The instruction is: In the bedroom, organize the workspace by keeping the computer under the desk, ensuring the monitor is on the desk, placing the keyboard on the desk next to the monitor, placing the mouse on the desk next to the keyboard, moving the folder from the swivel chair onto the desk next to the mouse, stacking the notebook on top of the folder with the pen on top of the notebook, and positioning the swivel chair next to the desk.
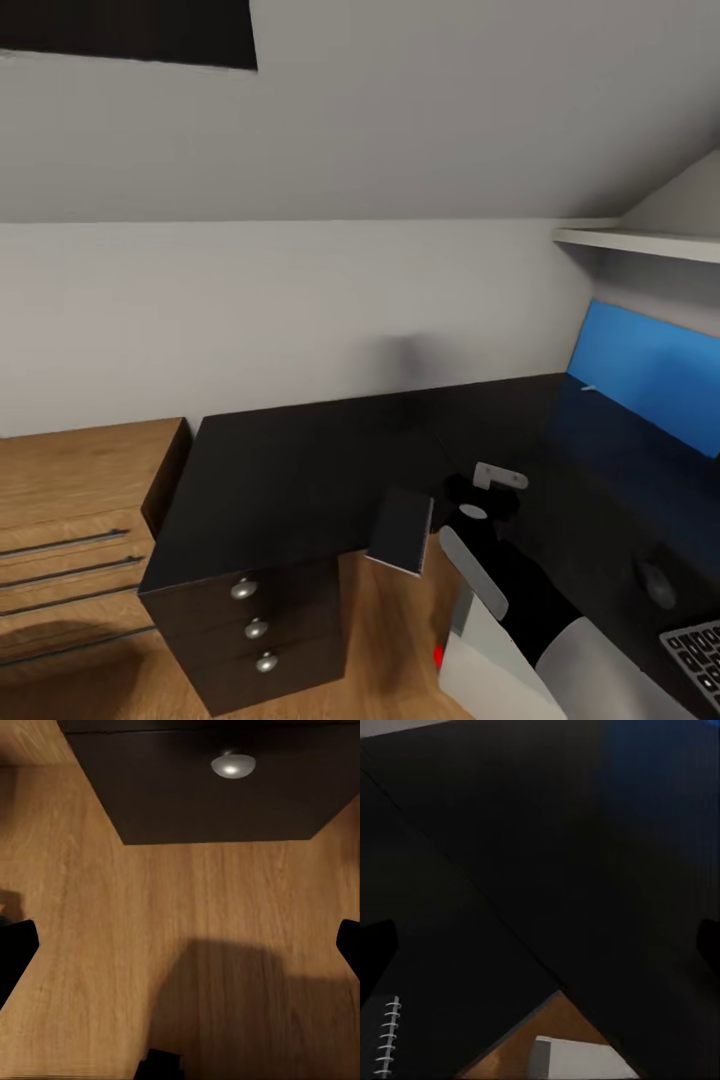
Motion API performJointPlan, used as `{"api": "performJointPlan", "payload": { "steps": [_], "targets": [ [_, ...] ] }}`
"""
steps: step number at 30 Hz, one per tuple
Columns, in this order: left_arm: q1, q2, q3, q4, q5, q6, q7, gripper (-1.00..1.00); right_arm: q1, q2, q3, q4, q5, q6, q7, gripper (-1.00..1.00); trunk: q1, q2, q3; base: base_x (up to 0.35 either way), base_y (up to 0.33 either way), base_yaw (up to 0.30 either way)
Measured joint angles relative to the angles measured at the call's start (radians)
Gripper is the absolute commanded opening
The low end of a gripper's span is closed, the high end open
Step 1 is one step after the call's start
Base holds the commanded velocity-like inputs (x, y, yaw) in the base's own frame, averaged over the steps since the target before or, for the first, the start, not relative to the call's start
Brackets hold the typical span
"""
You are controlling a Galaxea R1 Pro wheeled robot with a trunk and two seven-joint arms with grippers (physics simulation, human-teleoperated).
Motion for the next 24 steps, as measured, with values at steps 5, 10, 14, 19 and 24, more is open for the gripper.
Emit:
{"api": "performJointPlan", "payload": {
  "steps": [5, 10, 14, 19, 24],
  "targets": [
    [0.000, 0.000, 0.000, 0.000, 0.000, 0.000, 0.000, 1.00, 0.001, 0.008, 0.011, 0.001, 0.000, 0.000, -0.001, 1.00, 0.000, 0.000, 0.000, 0.000, 0.000, 0.277],
    [0.000, -0.001, 0.000, 0.000, 0.000, -0.001, 0.000, 1.00, 0.001, 0.012, 0.024, 0.002, 0.001, 0.000, -0.001, 1.00, 0.000, 0.000, 0.000, 0.000, 0.000, 0.261],
    [0.000, -0.001, 0.000, 0.000, 0.000, -0.002, 0.000, 1.00, 0.002, 0.013, 0.032, 0.002, 0.001, 0.002, 0.000, 1.00, 0.000, 0.000, 0.000, 0.000, 0.000, 0.130],
    [0.000, -0.001, 0.000, 0.000, 0.000, -0.002, 0.000, 1.00, 0.002, 0.012, 0.051, 0.001, 0.001, 0.002, 0.000, 1.00, 0.000, 0.000, 0.000, 0.000, 0.000, 0.041],
    [0.000, -0.002, 0.000, 0.000, 0.000, -0.002, 0.000, 1.00, 0.003, 0.010, 0.089, 0.000, 0.002, 0.003, 0.001, 1.00, 0.000, 0.000, 0.000, 0.000, 0.000, 0.008]
  ]
}}
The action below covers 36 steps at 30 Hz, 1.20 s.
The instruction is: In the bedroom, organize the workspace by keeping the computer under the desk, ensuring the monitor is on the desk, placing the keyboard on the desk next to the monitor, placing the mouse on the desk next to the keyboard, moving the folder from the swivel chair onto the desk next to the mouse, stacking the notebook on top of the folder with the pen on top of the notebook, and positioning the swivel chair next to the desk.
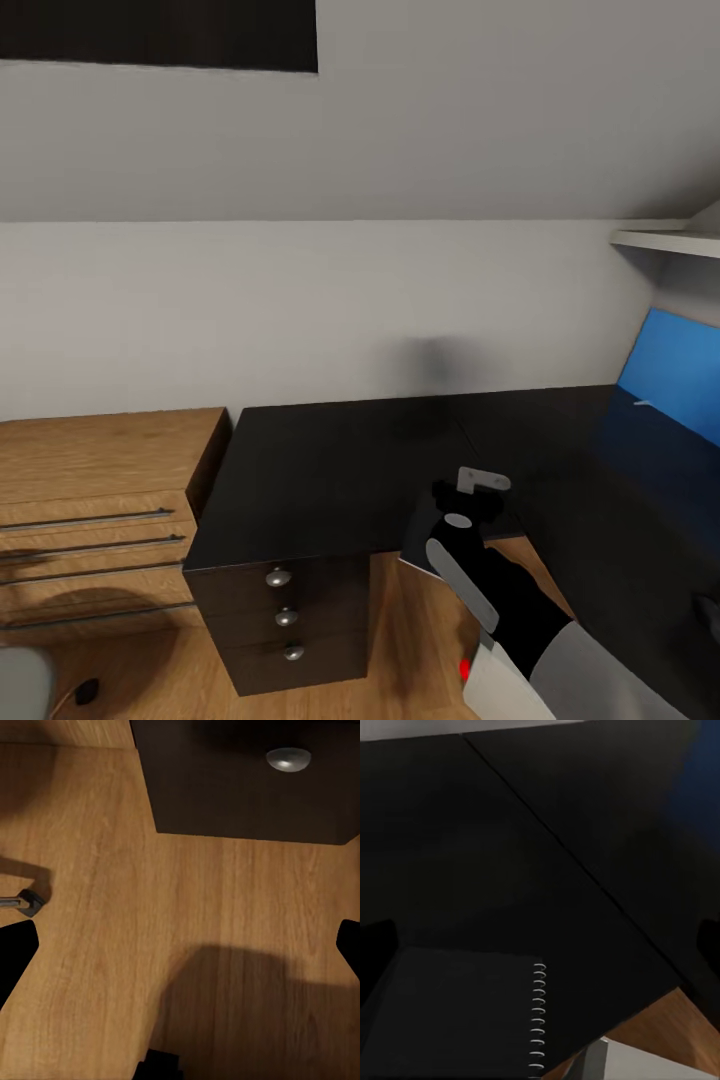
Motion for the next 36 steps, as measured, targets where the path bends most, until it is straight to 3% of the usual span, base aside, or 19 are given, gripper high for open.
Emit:
{"api": "performJointPlan", "payload": {
  "steps": [13, 22, 36],
  "targets": [
    [0.000, 0.000, -0.001, 0.000, 0.000, 0.000, -0.001, 1.00, 0.000, 0.001, 0.013, -0.007, 0.002, -0.007, -0.002, 1.00, 0.000, 0.000, 0.000, 0.000, 0.000, 0.001],
    [0.000, 0.001, -0.001, 0.000, 0.000, -0.001, -0.001, 1.00, 0.000, 0.001, 0.013, -0.015, 0.003, -0.008, -0.004, 1.00, 0.000, 0.000, 0.000, -0.062, 0.047, 0.250],
    [0.000, 0.002, 0.000, 0.001, 0.000, 0.000, -0.001, 1.00, 0.000, 0.002, 0.016, -0.014, 0.002, -0.008, -0.004, 1.00, 0.000, 0.000, 0.000, -0.256, 0.184, 0.274]
  ]
}}
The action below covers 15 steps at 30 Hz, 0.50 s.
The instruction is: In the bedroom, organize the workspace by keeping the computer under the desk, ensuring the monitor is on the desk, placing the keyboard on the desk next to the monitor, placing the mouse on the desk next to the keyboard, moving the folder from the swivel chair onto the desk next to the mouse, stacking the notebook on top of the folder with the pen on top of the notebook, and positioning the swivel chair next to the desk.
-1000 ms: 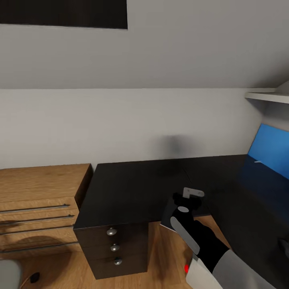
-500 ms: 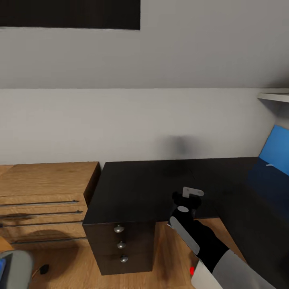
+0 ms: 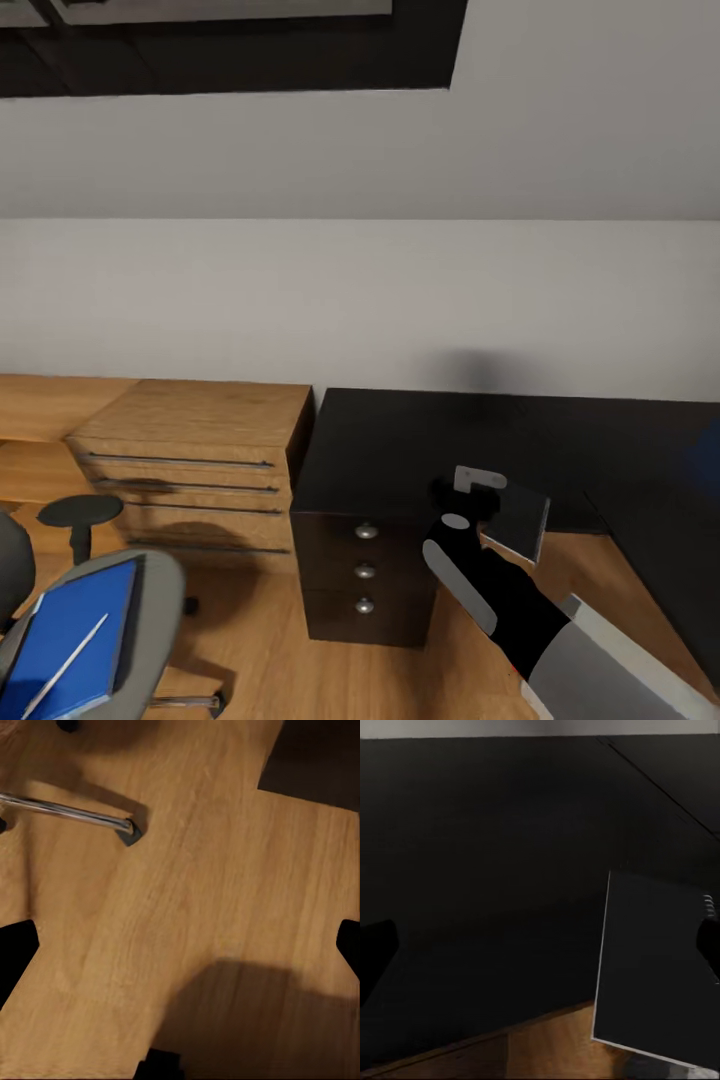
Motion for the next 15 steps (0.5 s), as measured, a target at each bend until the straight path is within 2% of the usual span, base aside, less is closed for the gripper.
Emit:
{"api": "performJointPlan", "payload": {
  "steps": [7, 15],
  "targets": [
    [0.000, 0.000, 0.000, 0.000, 0.000, 0.000, 0.000, 1.00, 0.000, 0.000, 0.000, 0.000, 0.000, 0.000, 0.000, 1.00, 0.000, 0.000, 0.000, -0.277, 0.077, 0.275],
    [0.000, 0.000, 0.000, 0.000, 0.000, 0.000, -0.001, 1.00, 0.000, 0.000, 0.000, 0.000, 0.000, 0.000, 0.000, 1.00, 0.000, 0.000, -0.002, -0.056, 0.010, 0.275]
  ]
}}
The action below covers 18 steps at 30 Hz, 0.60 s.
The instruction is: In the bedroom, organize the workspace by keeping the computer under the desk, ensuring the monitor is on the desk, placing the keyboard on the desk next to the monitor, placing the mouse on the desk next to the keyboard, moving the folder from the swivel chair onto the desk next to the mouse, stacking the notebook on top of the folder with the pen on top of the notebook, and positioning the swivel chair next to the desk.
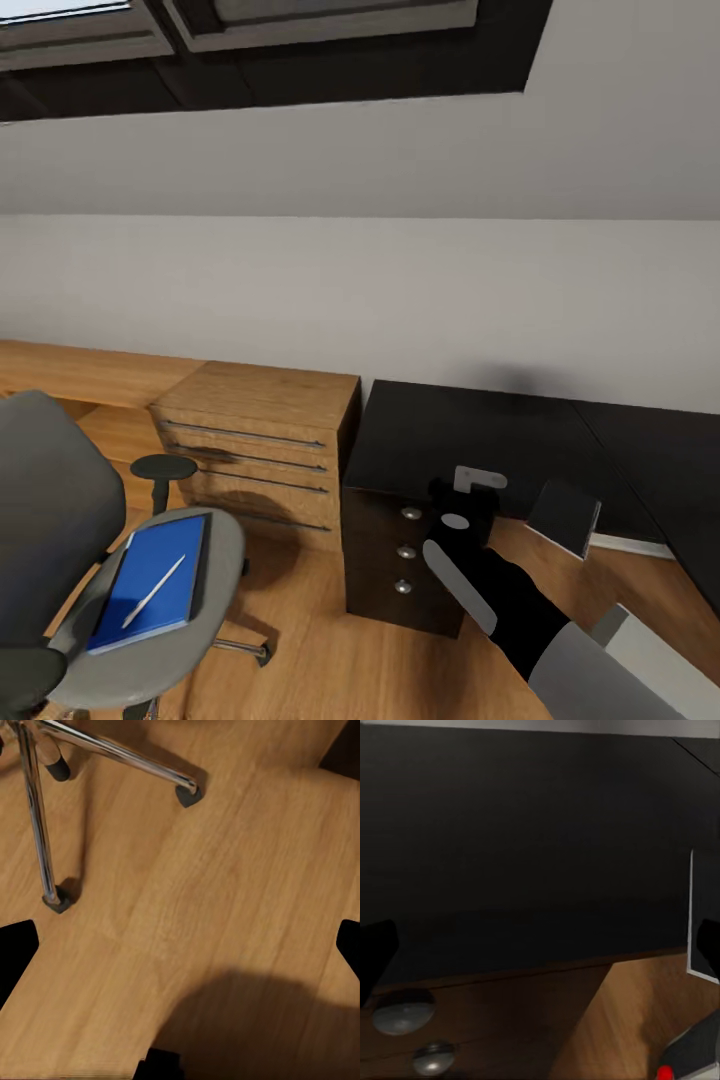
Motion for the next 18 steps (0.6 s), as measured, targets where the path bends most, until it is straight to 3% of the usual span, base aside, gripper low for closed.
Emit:
{"api": "performJointPlan", "payload": {
  "steps": [9, 13, 18],
  "targets": [
    [0.000, -0.001, -0.001, 0.000, 0.000, 0.000, 0.000, 1.00, 0.000, 0.000, 0.000, 0.000, 0.000, 0.000, 0.000, 1.00, 0.000, 0.000, -0.003, -0.028, 0.001, 0.275],
    [0.000, -0.001, -0.001, 0.000, 0.000, 0.000, 0.000, 1.00, 0.000, 0.000, 0.001, -0.001, 0.000, 0.000, 0.000, 1.00, 0.001, 0.000, -0.005, -0.258, 0.000, 0.237],
    [0.000, -0.002, 0.000, 0.000, 0.000, 0.001, 0.000, 1.00, 0.000, 0.000, 0.000, -0.002, 0.001, 0.000, 0.000, 1.00, 0.000, 0.000, -0.005, -0.208, 0.000, 0.067]
  ]
}}
